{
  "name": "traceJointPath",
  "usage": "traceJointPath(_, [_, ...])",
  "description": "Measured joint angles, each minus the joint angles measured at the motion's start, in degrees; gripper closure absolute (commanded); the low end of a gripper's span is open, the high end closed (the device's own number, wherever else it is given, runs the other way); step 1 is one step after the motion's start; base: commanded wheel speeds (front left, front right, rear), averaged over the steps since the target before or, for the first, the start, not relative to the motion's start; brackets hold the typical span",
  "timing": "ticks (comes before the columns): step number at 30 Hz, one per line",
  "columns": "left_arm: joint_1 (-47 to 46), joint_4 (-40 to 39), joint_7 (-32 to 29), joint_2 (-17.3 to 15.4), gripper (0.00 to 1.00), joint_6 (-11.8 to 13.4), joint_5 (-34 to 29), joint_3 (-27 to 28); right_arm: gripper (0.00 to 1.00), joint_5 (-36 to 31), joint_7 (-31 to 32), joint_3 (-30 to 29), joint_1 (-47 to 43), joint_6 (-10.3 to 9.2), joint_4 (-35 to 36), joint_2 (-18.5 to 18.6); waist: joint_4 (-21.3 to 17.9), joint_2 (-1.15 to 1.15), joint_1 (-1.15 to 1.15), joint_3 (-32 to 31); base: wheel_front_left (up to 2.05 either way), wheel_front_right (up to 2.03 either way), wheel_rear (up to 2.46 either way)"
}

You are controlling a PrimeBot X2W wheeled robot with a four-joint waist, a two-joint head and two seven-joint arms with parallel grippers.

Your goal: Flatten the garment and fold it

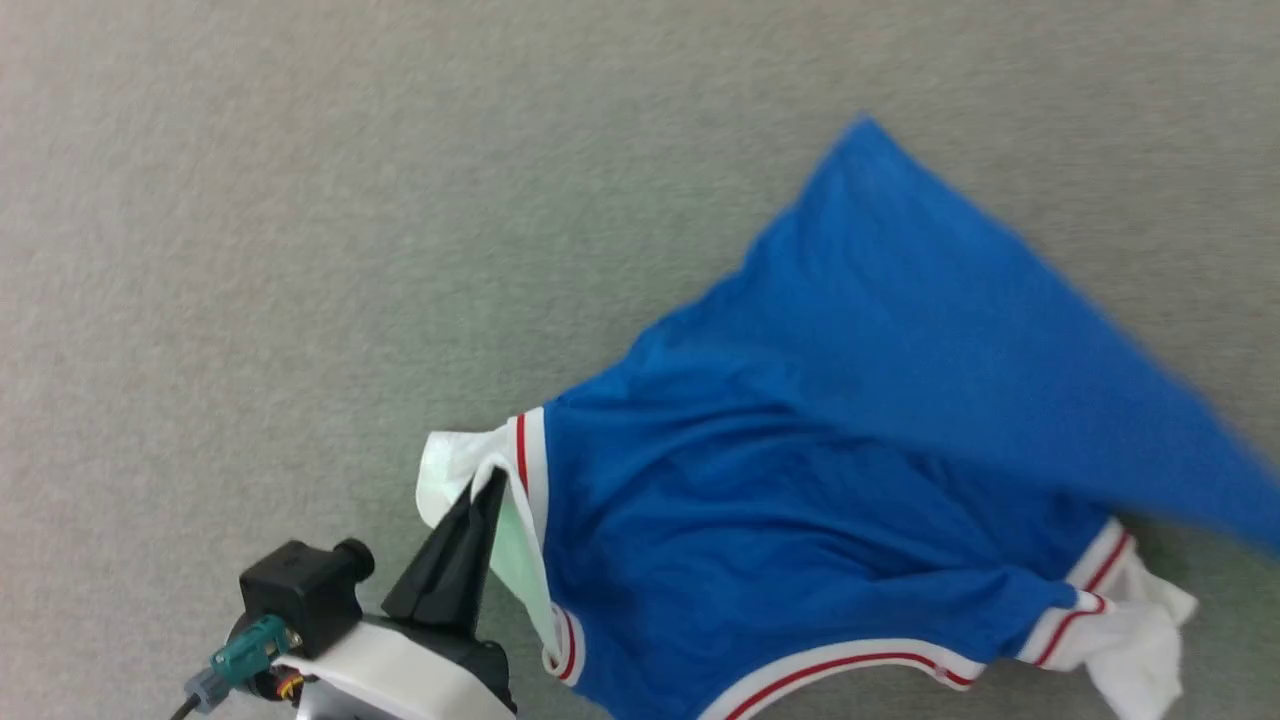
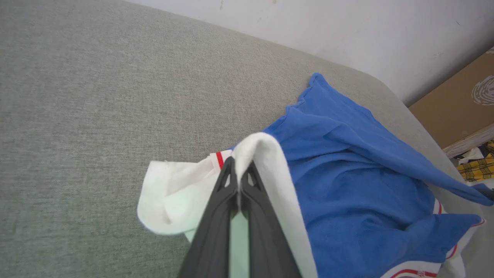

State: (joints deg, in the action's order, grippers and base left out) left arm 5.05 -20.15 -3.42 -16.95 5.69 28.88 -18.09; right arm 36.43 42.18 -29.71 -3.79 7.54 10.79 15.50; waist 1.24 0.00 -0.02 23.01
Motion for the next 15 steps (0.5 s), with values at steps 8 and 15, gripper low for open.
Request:
traceJointPath(8, [0.8,0.0,-1.7,-0.8,1.00,0.0,0.8,-0.4,1.00,-6.1,-4.4,5.5,-6.9,0.00,-2.6,-6.9,-3.0,0.00,0.01,-4.2,0.00,0.00,0.00])
traceJointPath(15, [0.7,0.3,-2.6,-1.0,1.00,0.0,1.5,-0.7,0.86,-7.7,-14.5,11.9,-0.9,0.00,-15.5,-7.0,-4.0,0.00,0.01,-6.8,0.00,0.00,0.00])
